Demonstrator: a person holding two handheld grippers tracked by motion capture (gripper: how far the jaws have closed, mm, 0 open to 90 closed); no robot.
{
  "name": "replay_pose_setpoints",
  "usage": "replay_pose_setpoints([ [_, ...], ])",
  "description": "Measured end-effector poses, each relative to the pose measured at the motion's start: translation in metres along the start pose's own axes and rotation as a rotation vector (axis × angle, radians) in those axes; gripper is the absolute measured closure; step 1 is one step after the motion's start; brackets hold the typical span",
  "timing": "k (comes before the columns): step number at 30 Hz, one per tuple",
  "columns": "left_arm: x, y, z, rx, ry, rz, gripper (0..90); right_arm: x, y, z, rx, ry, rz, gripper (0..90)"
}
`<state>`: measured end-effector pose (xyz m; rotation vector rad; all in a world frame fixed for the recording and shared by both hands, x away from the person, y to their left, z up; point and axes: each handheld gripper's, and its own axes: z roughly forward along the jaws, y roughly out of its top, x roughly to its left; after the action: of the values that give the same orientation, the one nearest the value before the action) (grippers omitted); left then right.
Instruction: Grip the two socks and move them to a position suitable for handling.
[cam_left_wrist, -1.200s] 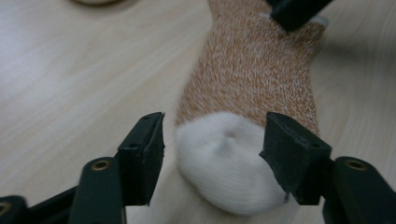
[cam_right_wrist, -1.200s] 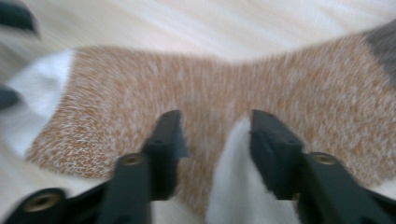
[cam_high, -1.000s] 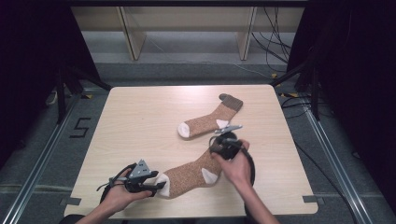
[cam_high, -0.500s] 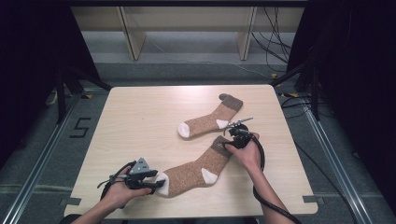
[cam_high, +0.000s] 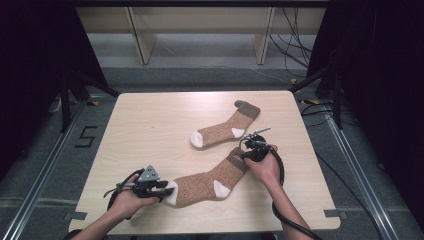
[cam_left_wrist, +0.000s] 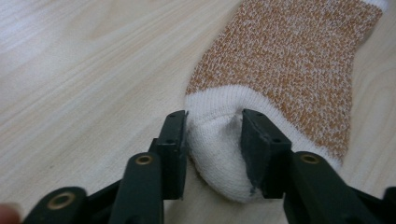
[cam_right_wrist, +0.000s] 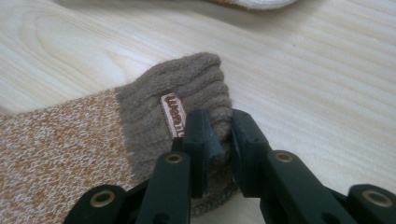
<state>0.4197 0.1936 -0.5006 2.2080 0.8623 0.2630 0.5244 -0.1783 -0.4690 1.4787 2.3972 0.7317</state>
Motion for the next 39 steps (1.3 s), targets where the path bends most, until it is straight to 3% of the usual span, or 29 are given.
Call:
replay_pose_setpoints([
  [5, 0.005, 0.003, 0.000, 0.012, 0.017, 0.010, 74.6, 0.004, -0.007, -0.009, -0.016, -0.005, 0.003, 79.6],
  [10, 0.016, 0.009, -0.001, 0.024, 0.050, 0.020, 81.4, 0.013, -0.023, -0.029, -0.043, 0.043, 0.022, 79.6],
  [15, 0.027, 0.012, -0.002, 0.024, 0.073, -0.001, 82.6, 0.021, -0.036, -0.038, -0.052, 0.054, 0.011, 79.5],
  [22, 0.031, 0.010, -0.007, 0.026, 0.086, -0.014, 82.4, 0.032, -0.050, -0.045, -0.048, 0.082, -0.027, 78.6],
  [25, 0.029, 0.007, -0.009, 0.029, 0.087, -0.005, 81.8, 0.035, -0.059, -0.045, -0.018, 0.100, -0.037, 76.8],
  [32, 0.026, 0.003, -0.011, 0.018, 0.088, -0.016, 79.3, 0.038, -0.069, -0.041, 0.019, 0.107, -0.010, 67.3],
  [35, 0.027, 0.003, -0.013, -0.007, 0.100, -0.022, 75.3, 0.035, -0.067, -0.046, -0.009, 0.095, -0.022, 58.1],
  [37, 0.027, 0.005, -0.017, -0.049, 0.110, -0.019, 69.4, 0.033, -0.065, -0.051, -0.027, 0.091, -0.009, 53.2],
  [38, 0.025, 0.007, -0.019, -0.113, 0.134, -0.045, 56.4, 0.031, -0.063, -0.055, -0.068, 0.074, 0.006, 48.4],
  [39, 0.025, 0.007, -0.019, -0.113, 0.134, -0.045, 50.3, 0.031, -0.063, -0.055, -0.068, 0.074, 0.006, 48.4],
])
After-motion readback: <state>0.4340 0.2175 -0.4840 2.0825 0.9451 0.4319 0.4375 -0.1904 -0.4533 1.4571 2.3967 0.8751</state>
